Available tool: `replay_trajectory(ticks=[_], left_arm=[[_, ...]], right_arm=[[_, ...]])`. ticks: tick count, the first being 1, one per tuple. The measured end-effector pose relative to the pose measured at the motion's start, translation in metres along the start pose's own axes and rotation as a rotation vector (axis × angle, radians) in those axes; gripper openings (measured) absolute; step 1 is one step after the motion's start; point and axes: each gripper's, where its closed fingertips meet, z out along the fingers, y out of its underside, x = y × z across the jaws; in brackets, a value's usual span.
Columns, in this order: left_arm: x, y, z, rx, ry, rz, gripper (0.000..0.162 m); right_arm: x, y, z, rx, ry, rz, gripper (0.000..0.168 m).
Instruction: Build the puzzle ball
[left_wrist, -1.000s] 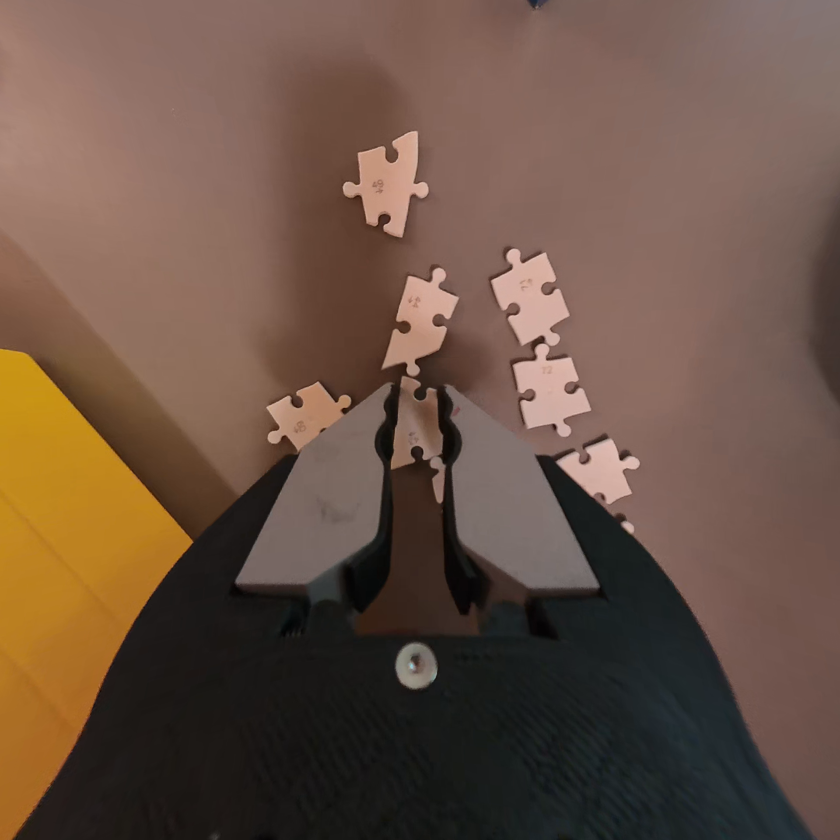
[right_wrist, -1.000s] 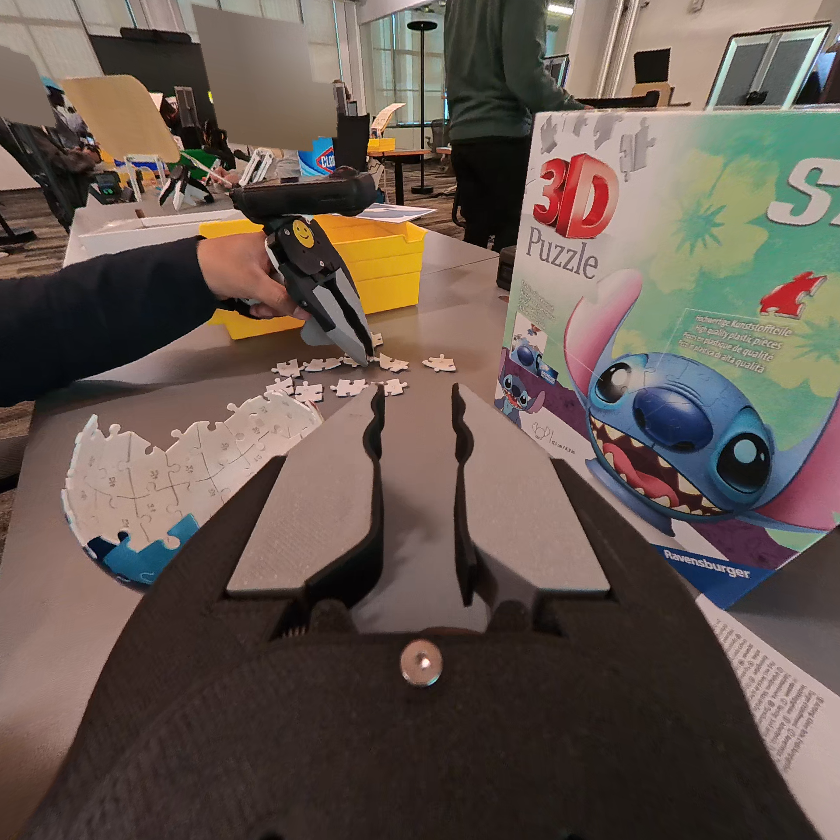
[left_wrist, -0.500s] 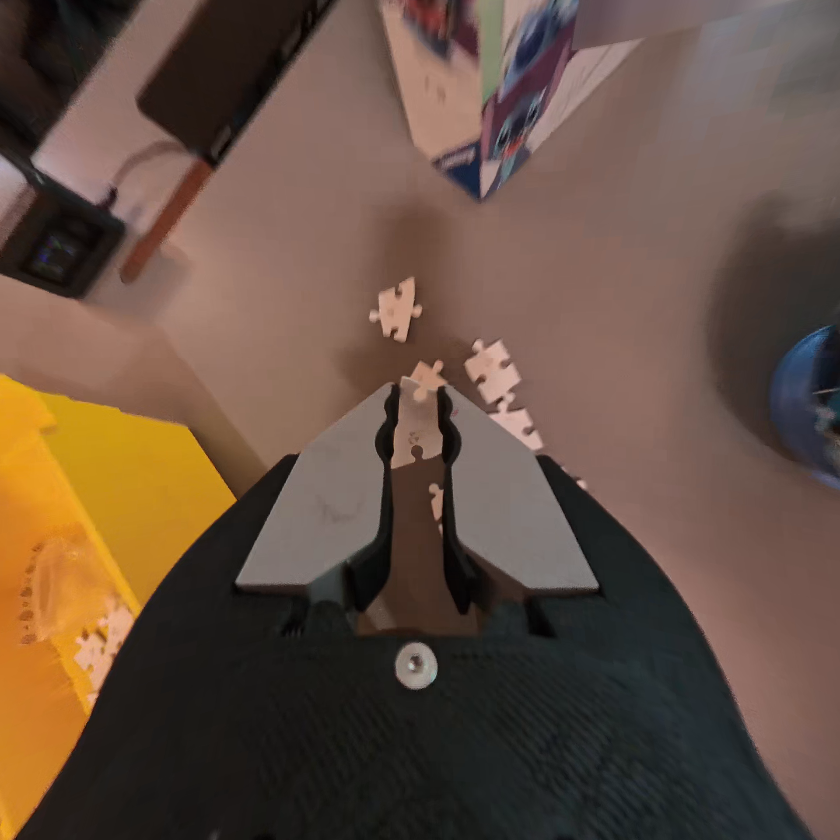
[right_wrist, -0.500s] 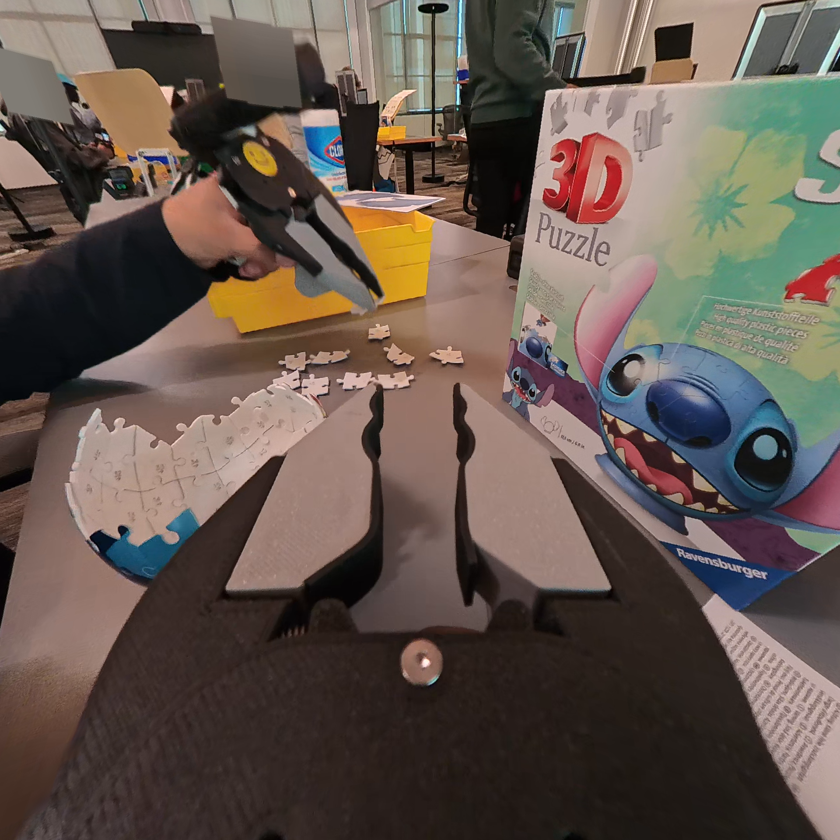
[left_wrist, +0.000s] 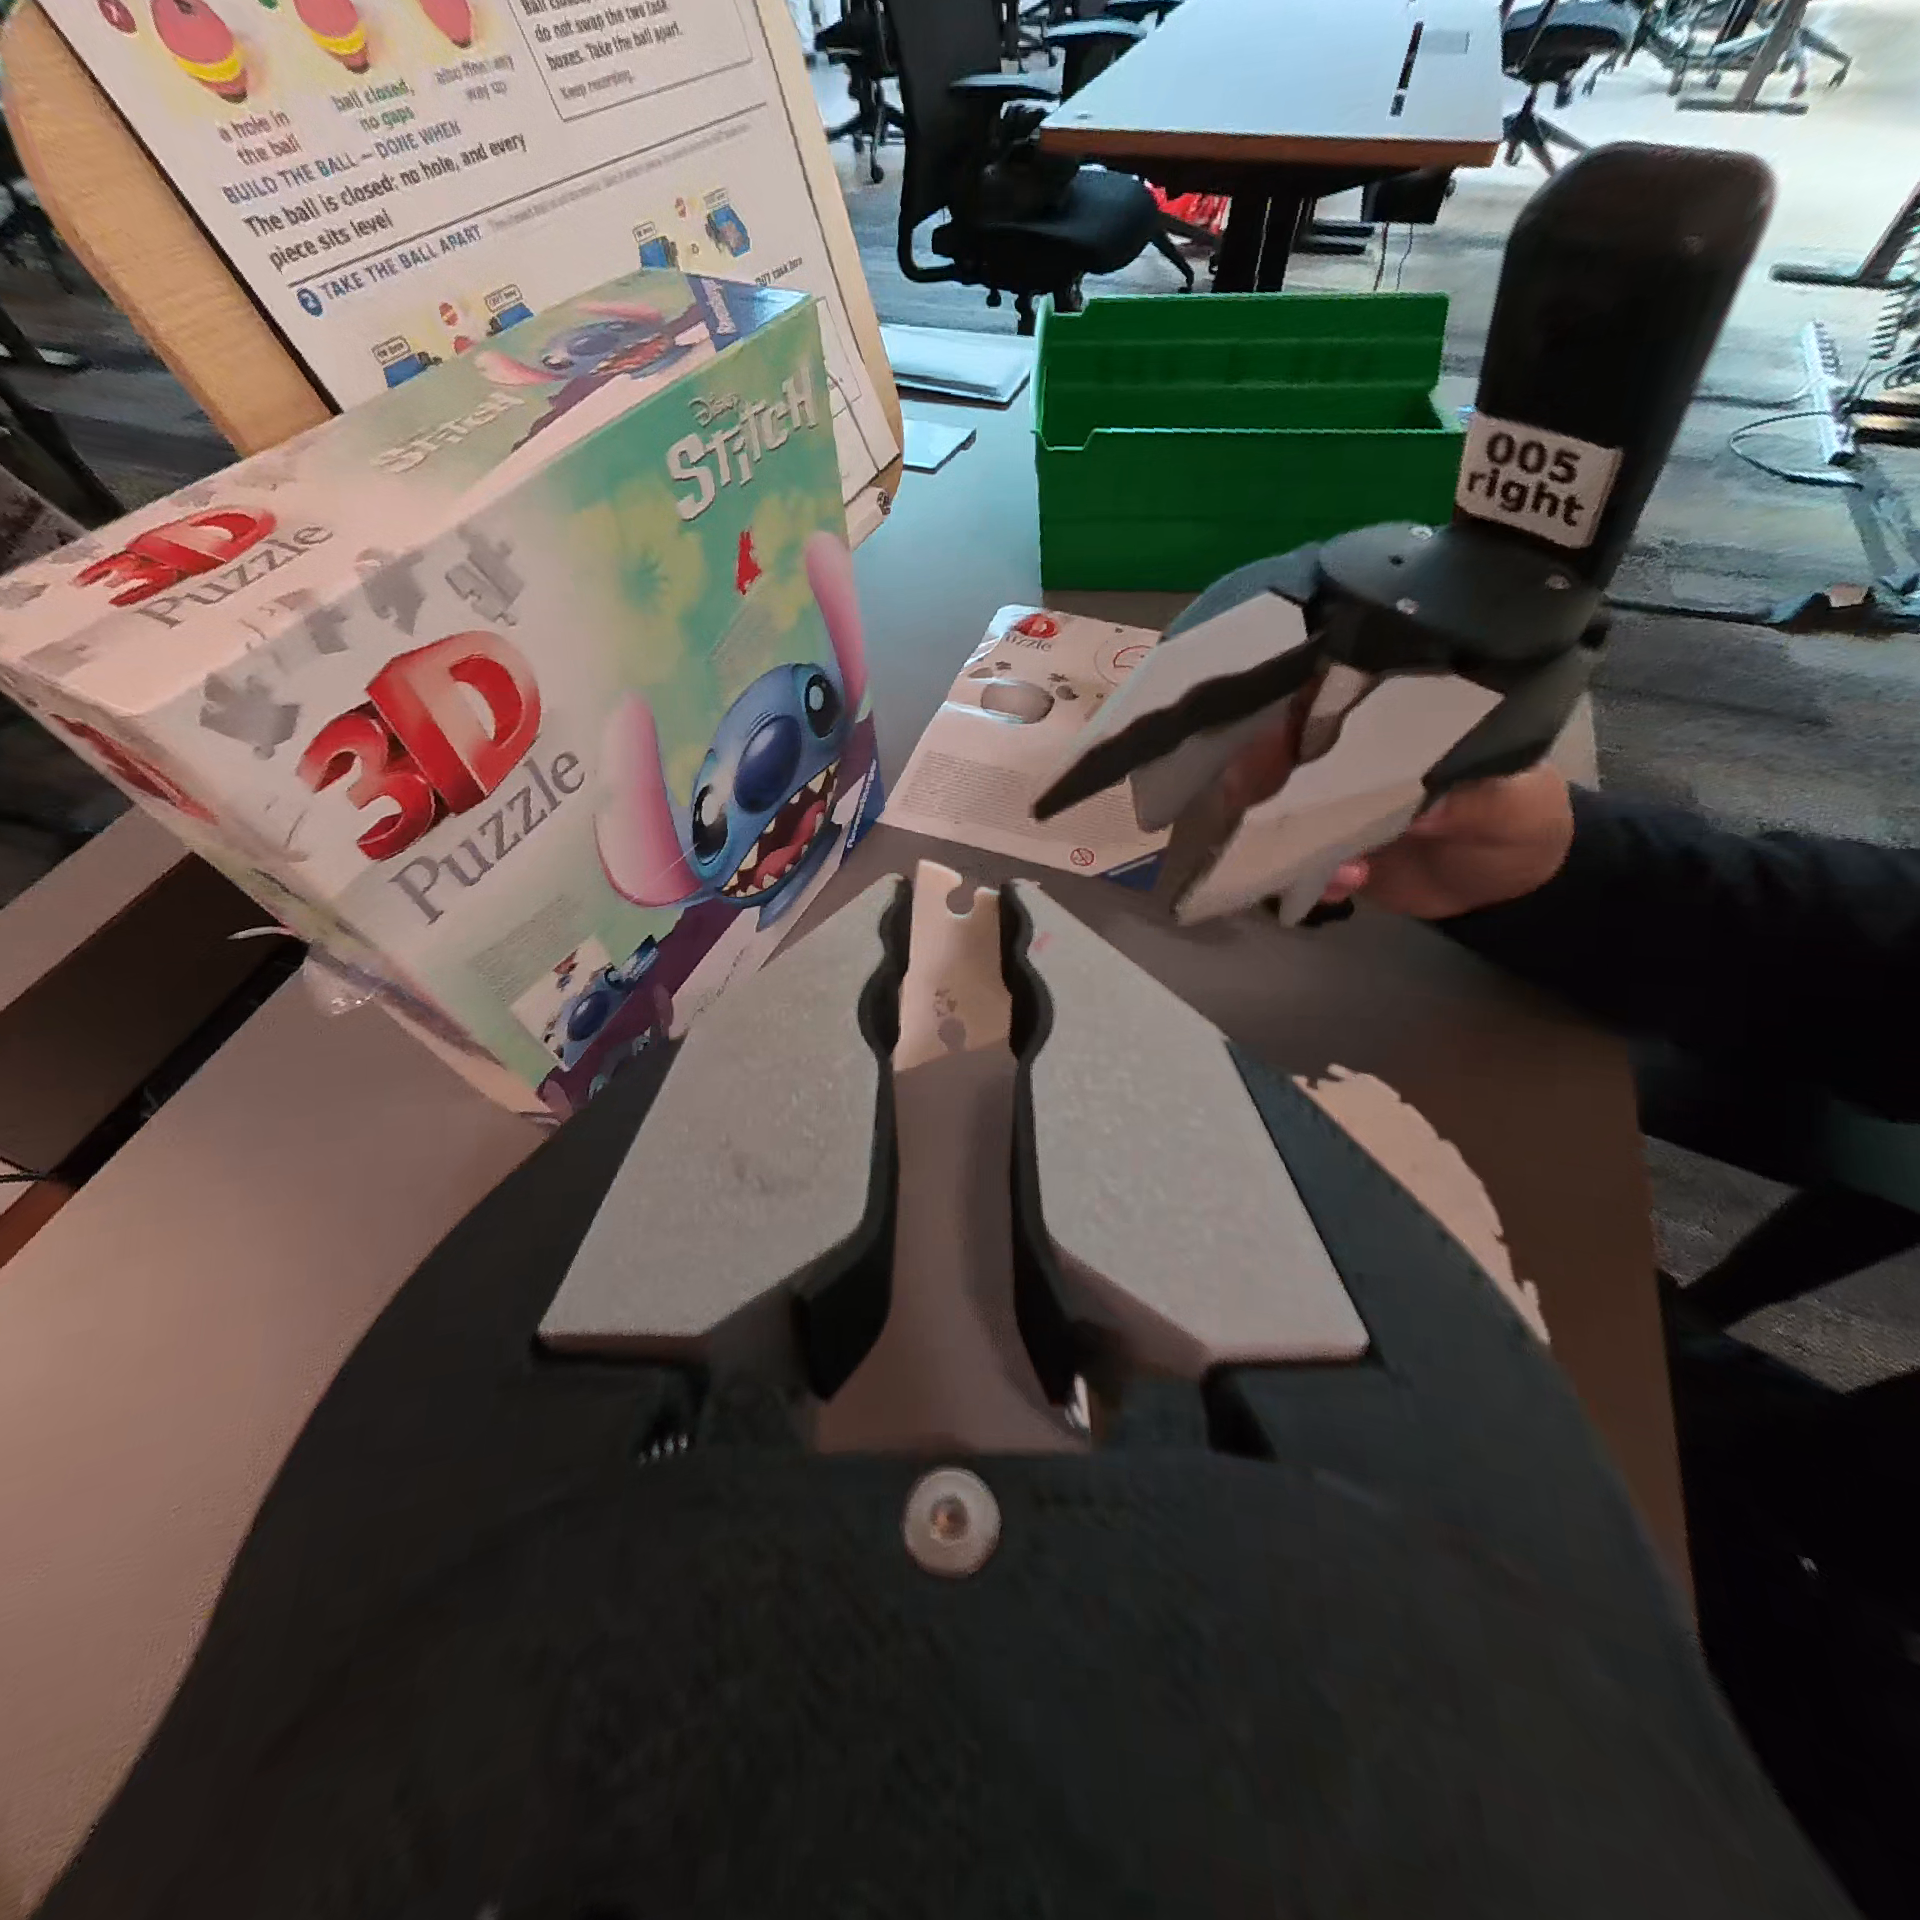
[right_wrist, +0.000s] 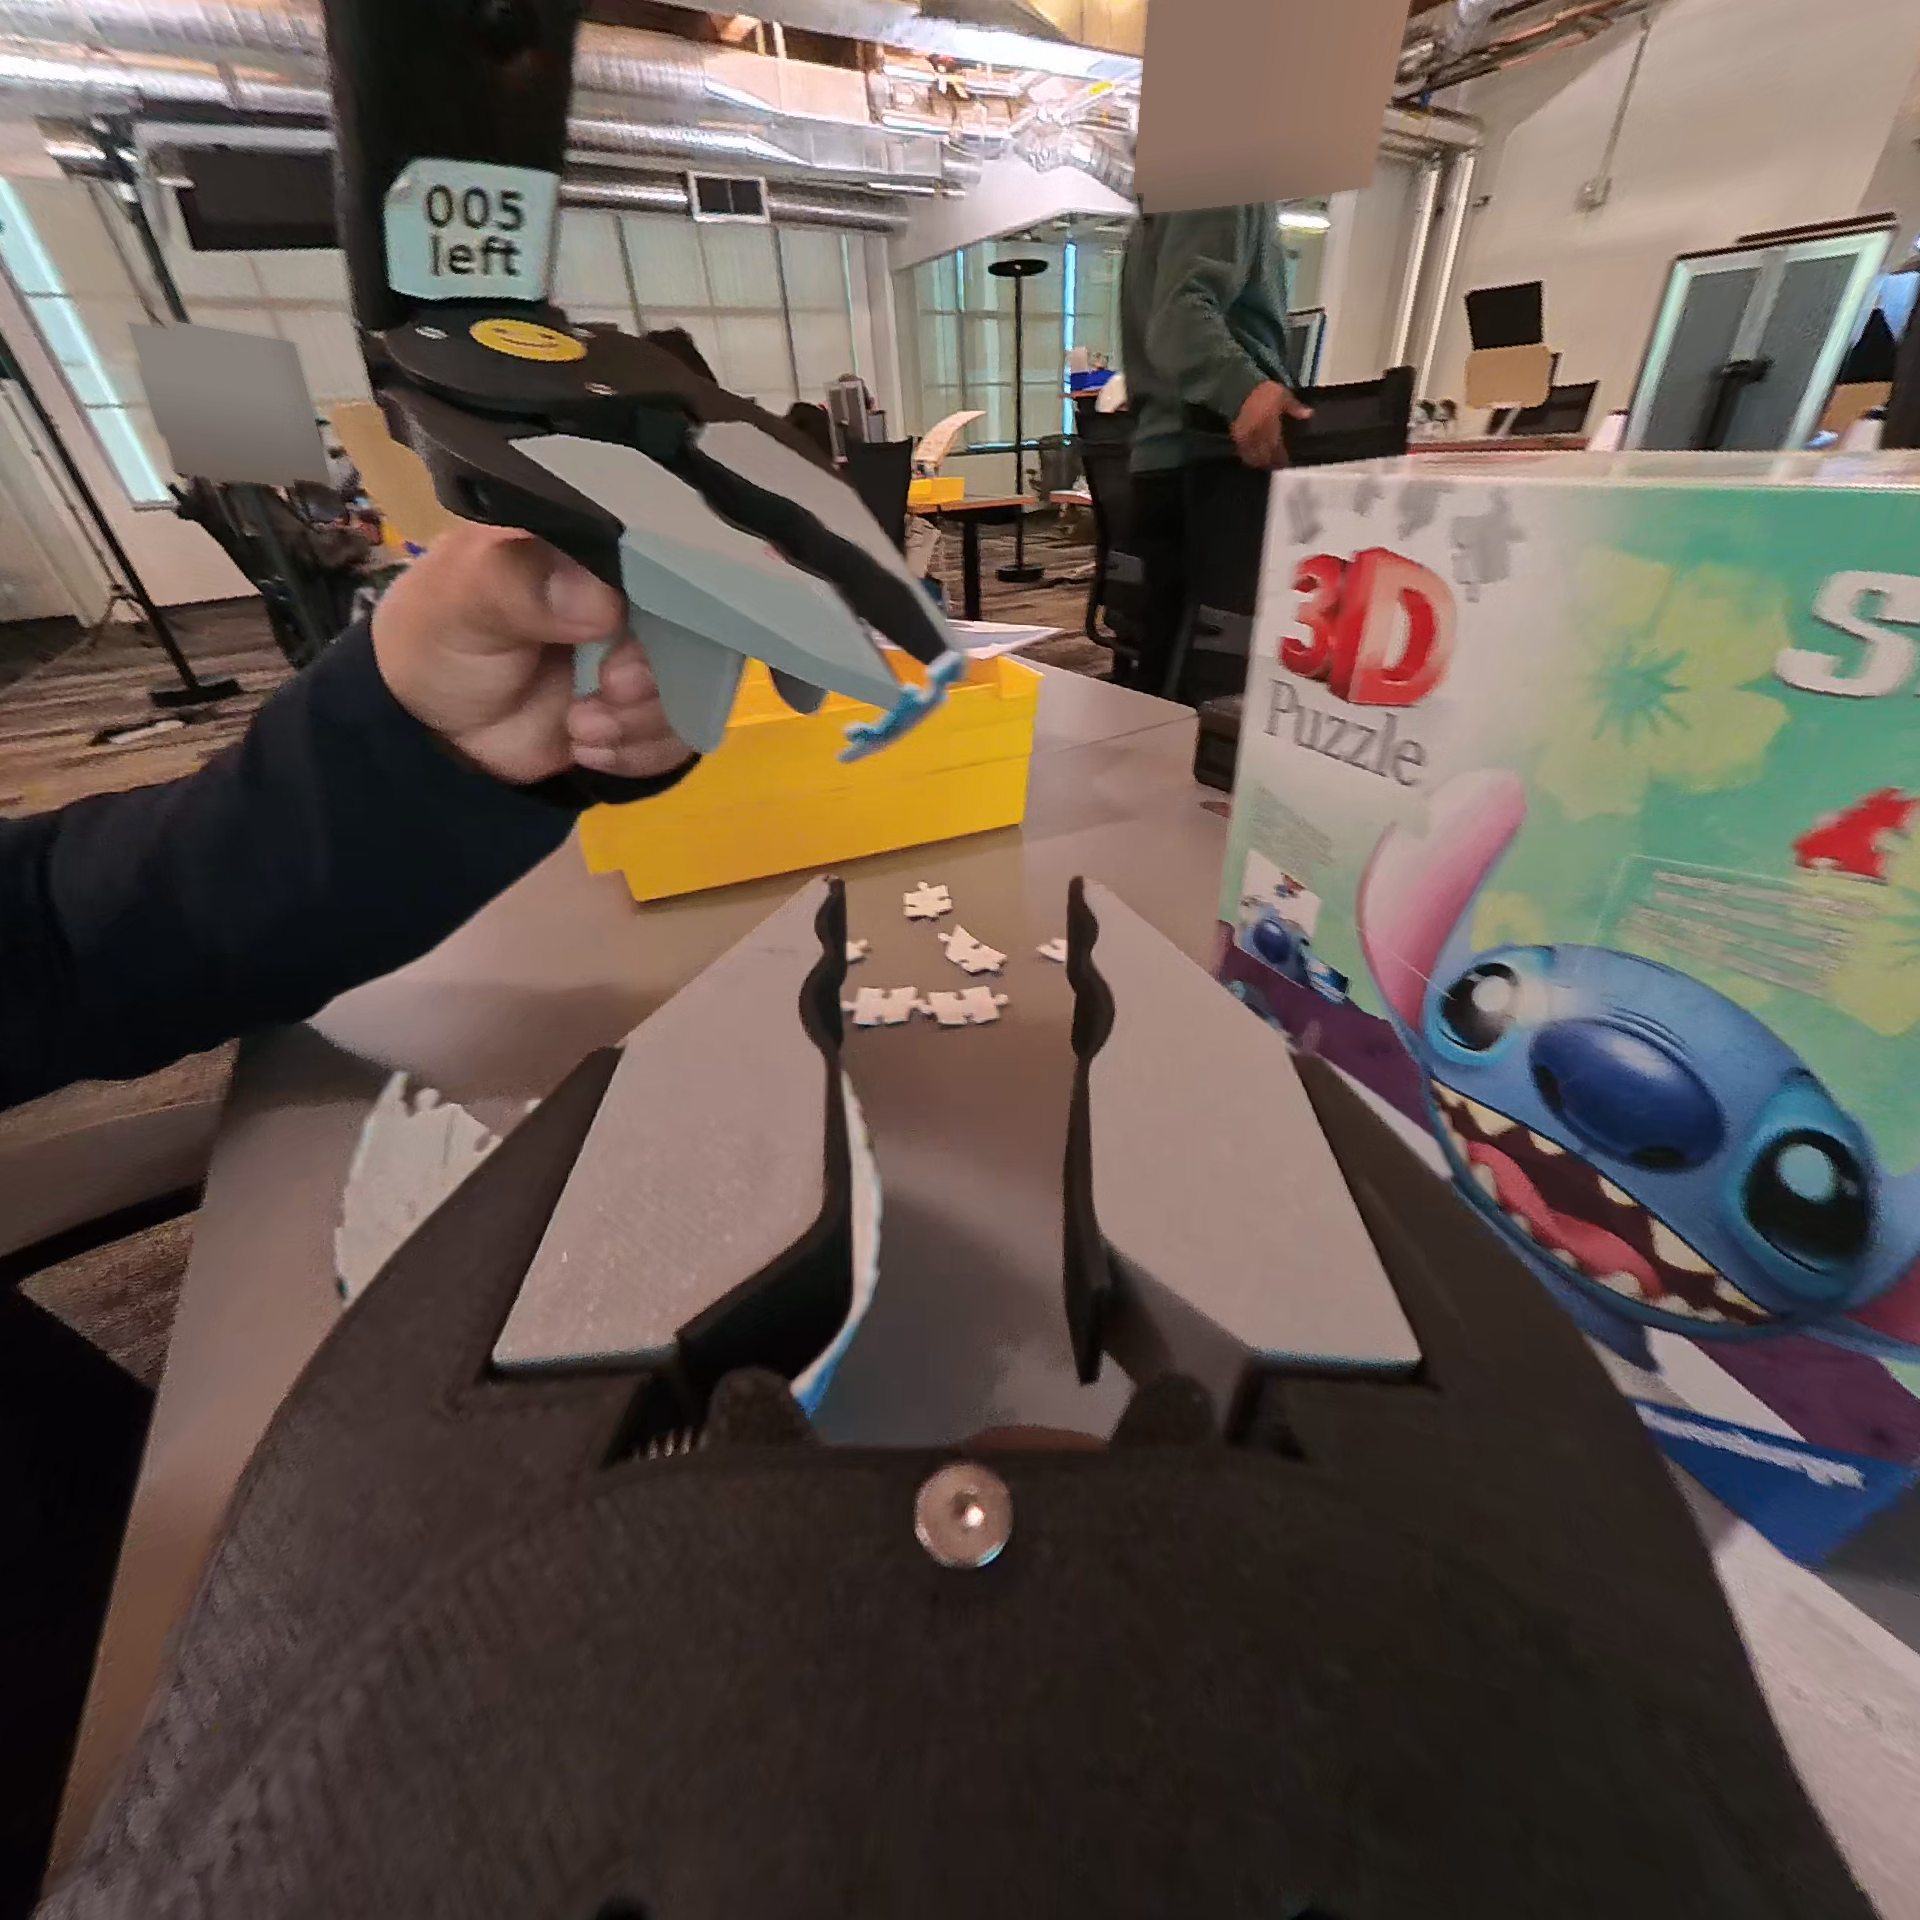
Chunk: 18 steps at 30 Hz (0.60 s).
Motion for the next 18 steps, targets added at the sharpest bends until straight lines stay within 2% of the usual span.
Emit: replay_trajectory(ticks=[6, 11, 18], left_arm=[[0.011, 0.003, 0.003, 0.06, 0.005, -0.072, 0.015], [0.016, 0.0, -0.015, 0.177, 0.052, -0.193, 0.014], [0.023, 0.016, -0.035, 0.221, 0.103, -0.302, 0.014]], right_arm=[[-0.029, -0.004, 0.023, -0.038, 0.004, -0.073, 0.043], [-0.045, -0.004, 0.037, -0.056, -0.011, -0.021, 0.043], [-0.068, 0.003, 0.055, -0.116, -0.034, -0.044, 0.045]])
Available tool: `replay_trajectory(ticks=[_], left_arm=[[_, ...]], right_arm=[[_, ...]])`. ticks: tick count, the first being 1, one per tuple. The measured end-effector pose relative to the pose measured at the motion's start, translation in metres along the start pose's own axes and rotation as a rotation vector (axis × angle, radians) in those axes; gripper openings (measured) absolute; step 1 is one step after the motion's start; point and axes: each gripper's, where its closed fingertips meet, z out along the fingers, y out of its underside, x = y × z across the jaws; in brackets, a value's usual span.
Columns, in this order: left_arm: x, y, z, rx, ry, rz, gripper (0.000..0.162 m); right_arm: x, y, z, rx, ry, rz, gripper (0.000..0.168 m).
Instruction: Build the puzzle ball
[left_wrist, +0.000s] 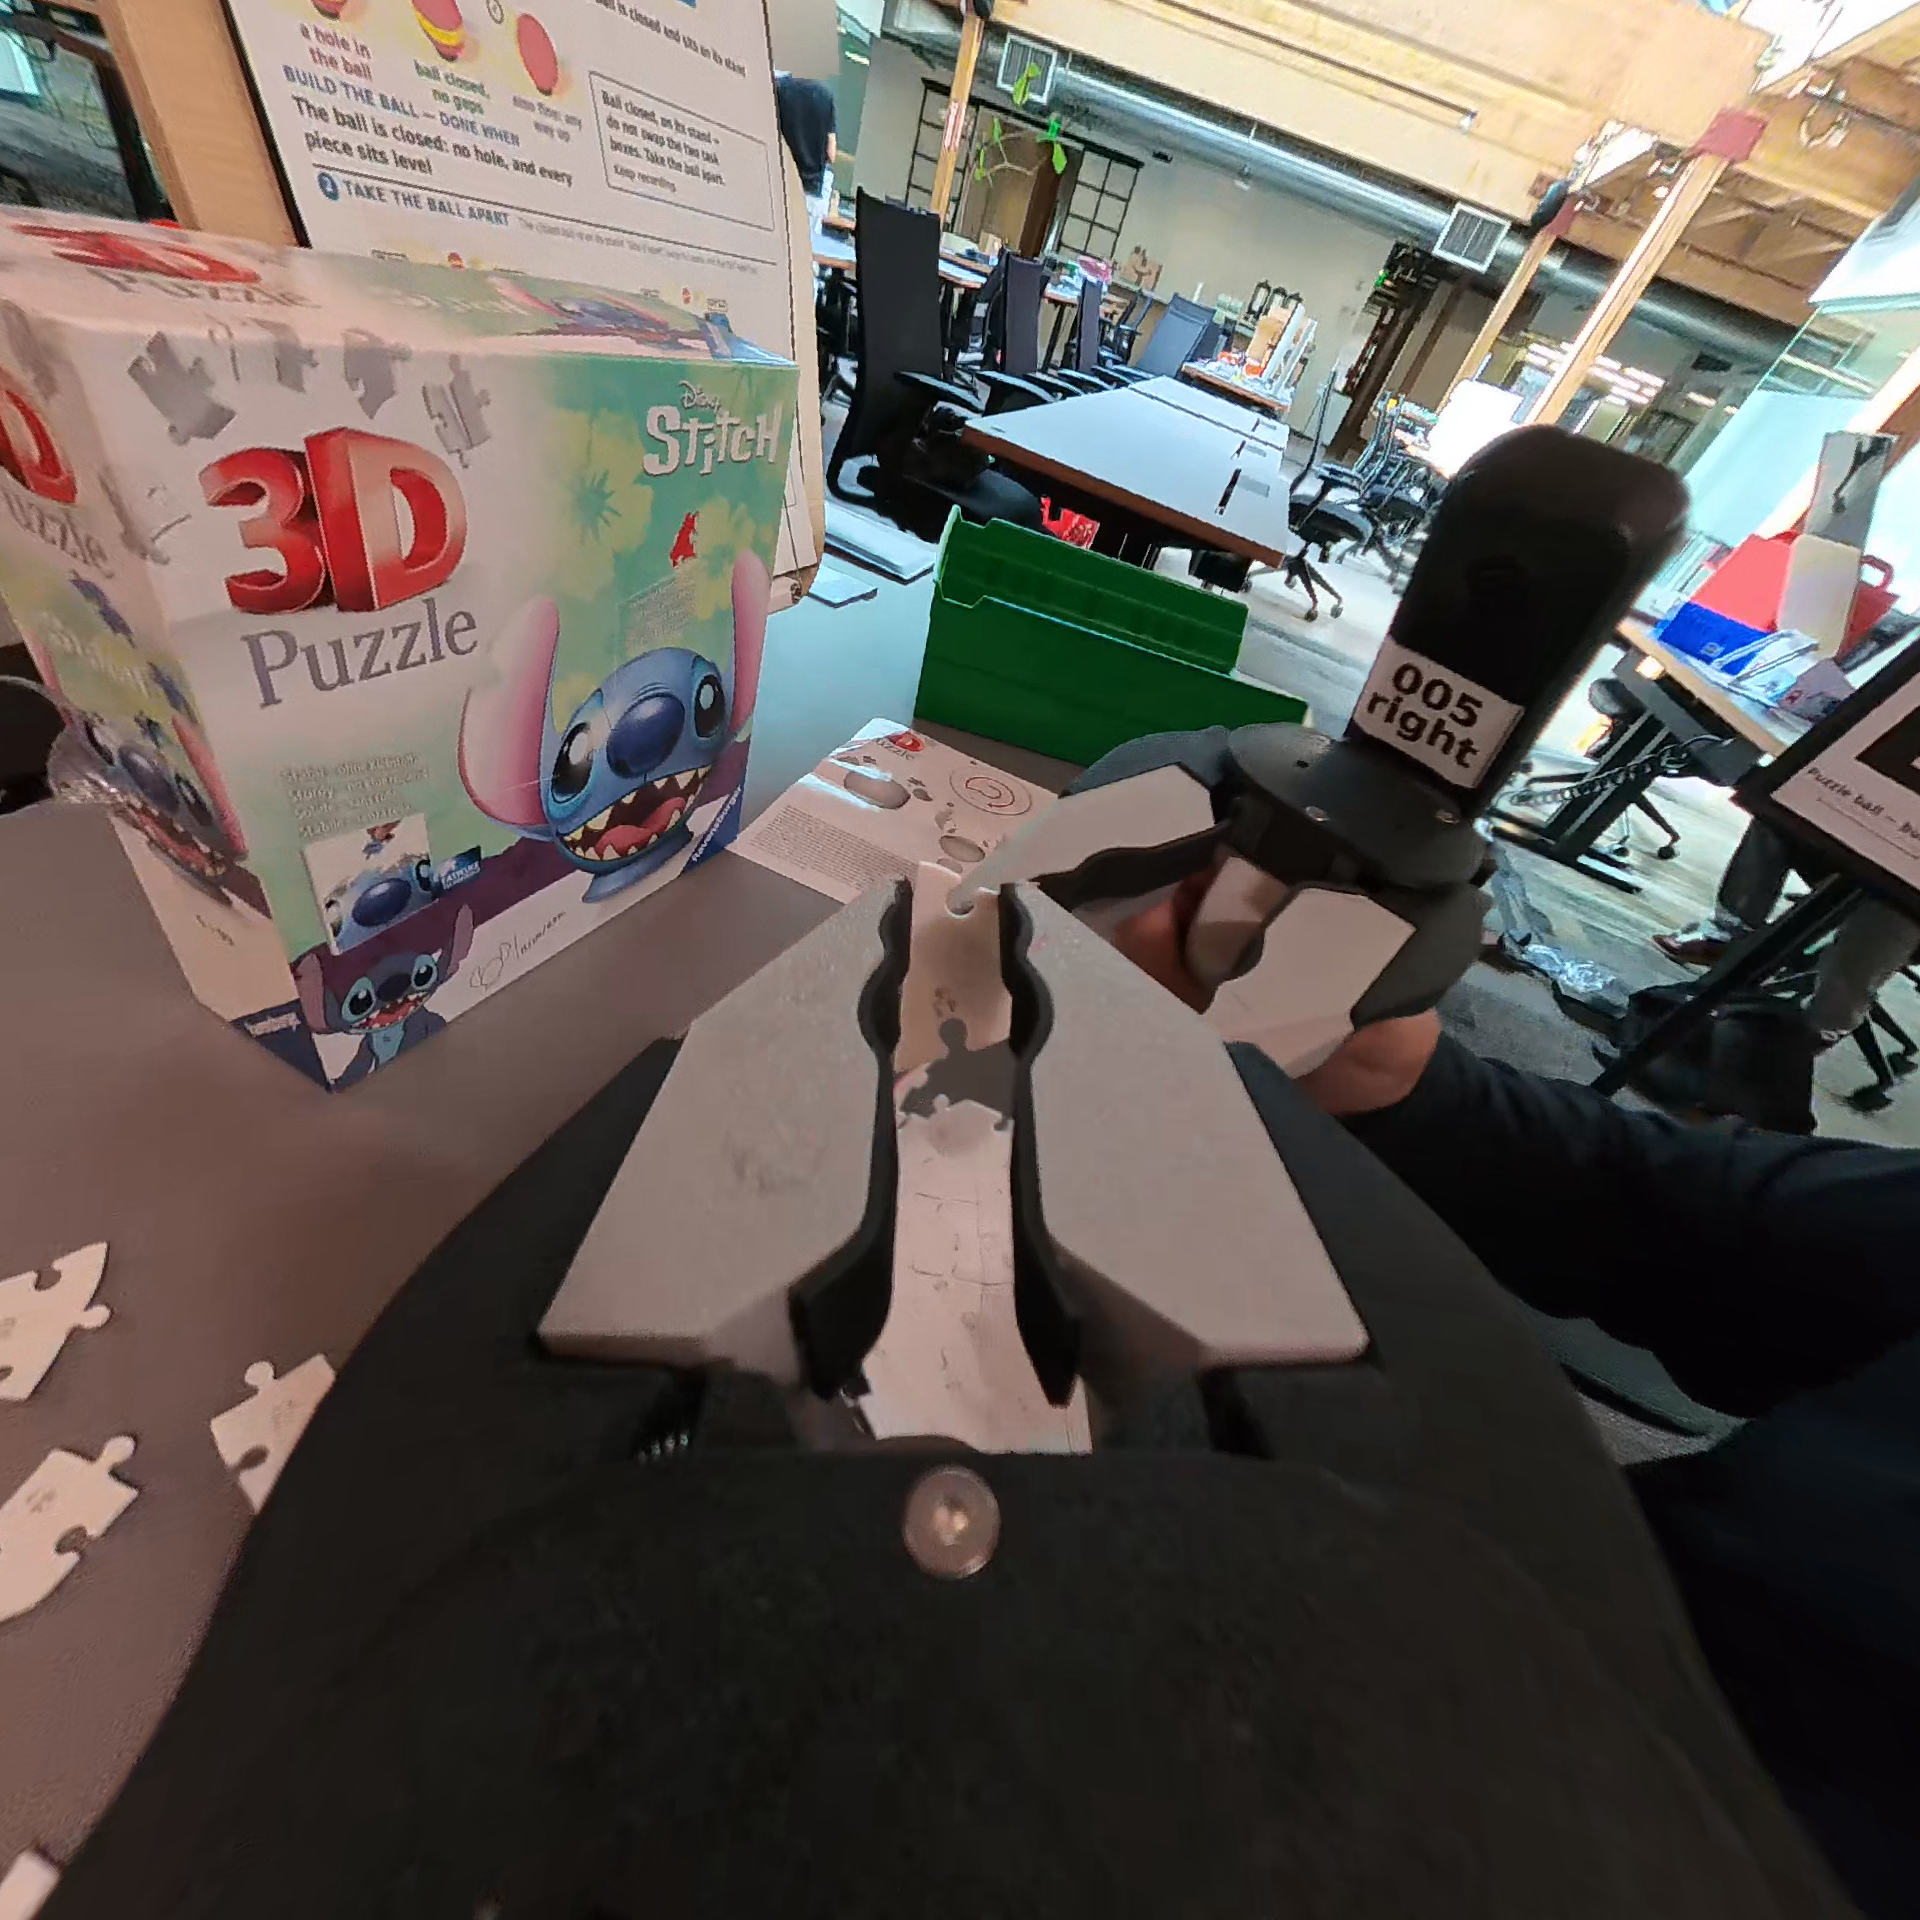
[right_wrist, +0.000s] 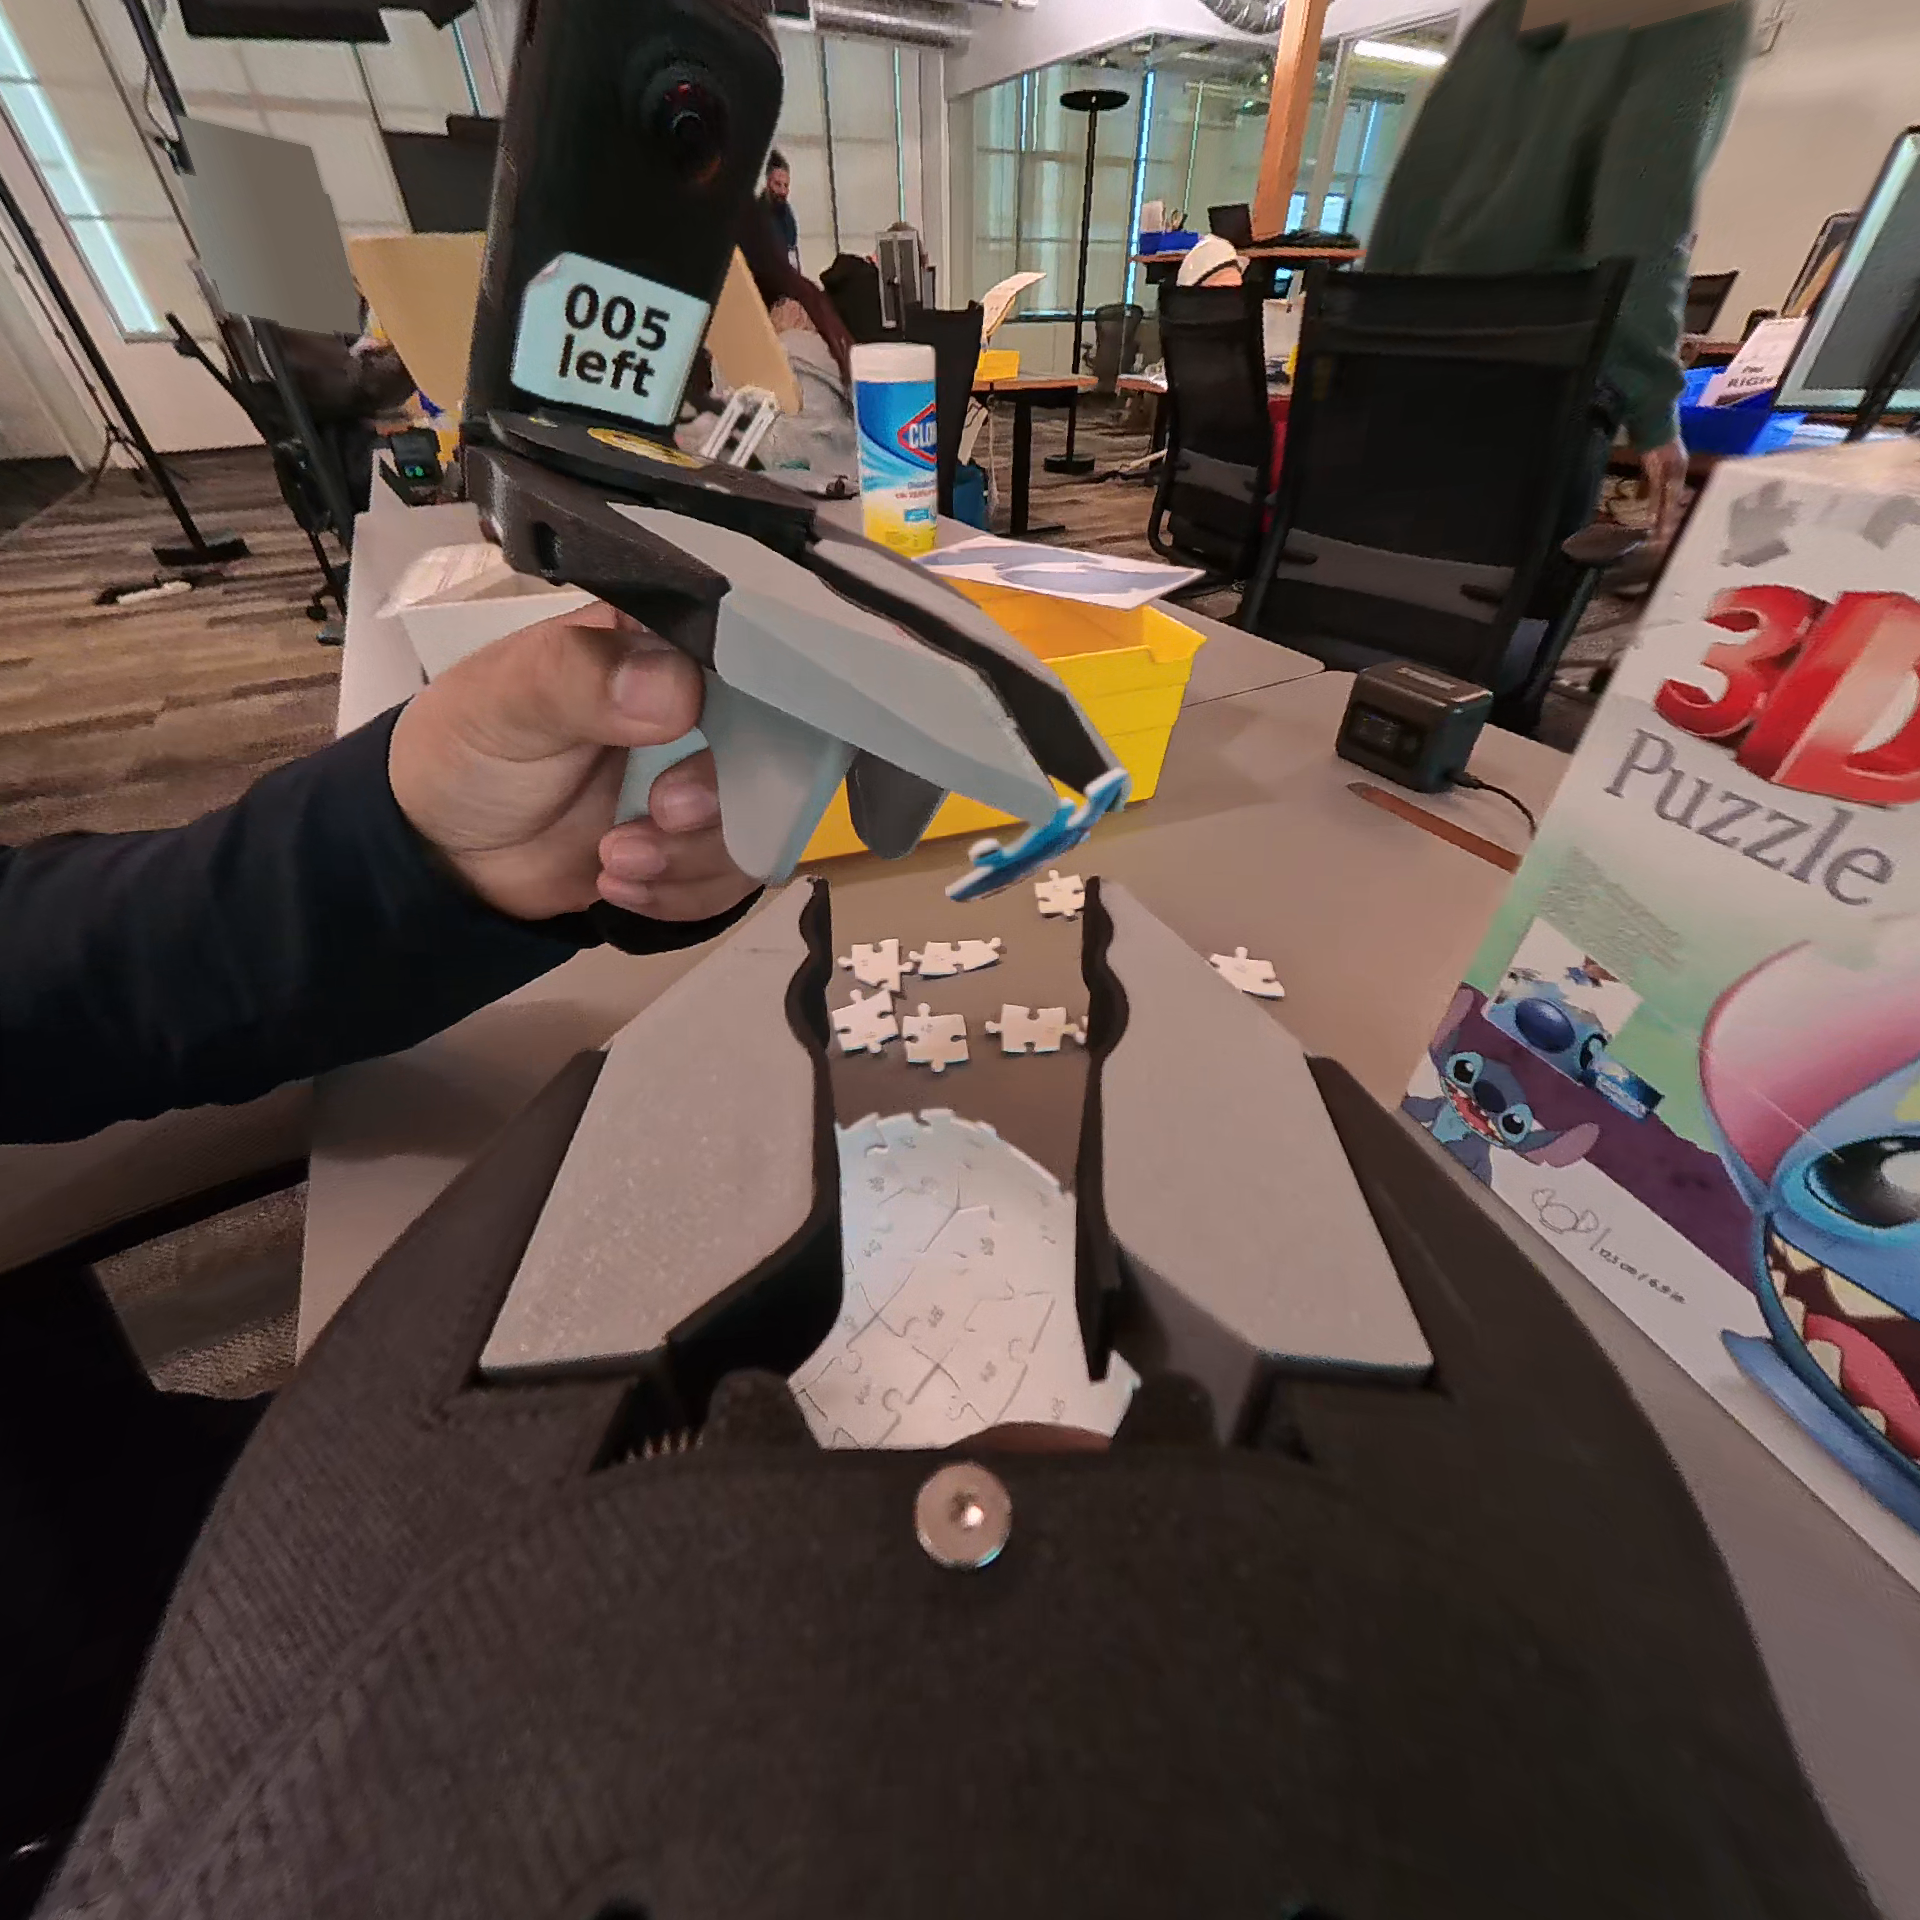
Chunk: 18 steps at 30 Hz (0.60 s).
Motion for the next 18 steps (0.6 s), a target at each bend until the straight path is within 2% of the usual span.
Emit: replay_trajectory(ticks=[5, 11, 18], left_arm=[[0.01, 0.0, -0.015, 0.057, 0.016, -0.054, 0.014], [0.013, -0.012, -0.04, 0.114, 0.019, -0.06, 0.014], [0.019, -0.025, -0.054, 0.168, 0.049, -0.082, 0.014]], right_arm=[[-0.007, -0.003, 0.012, -0.058, 0.035, -0.059, 0.044], [-0.008, -0.015, -0.001, -0.071, 0.067, -0.115, 0.043], [-0.031, -0.029, -0.002, -0.076, 0.015, -0.128, 0.042]])
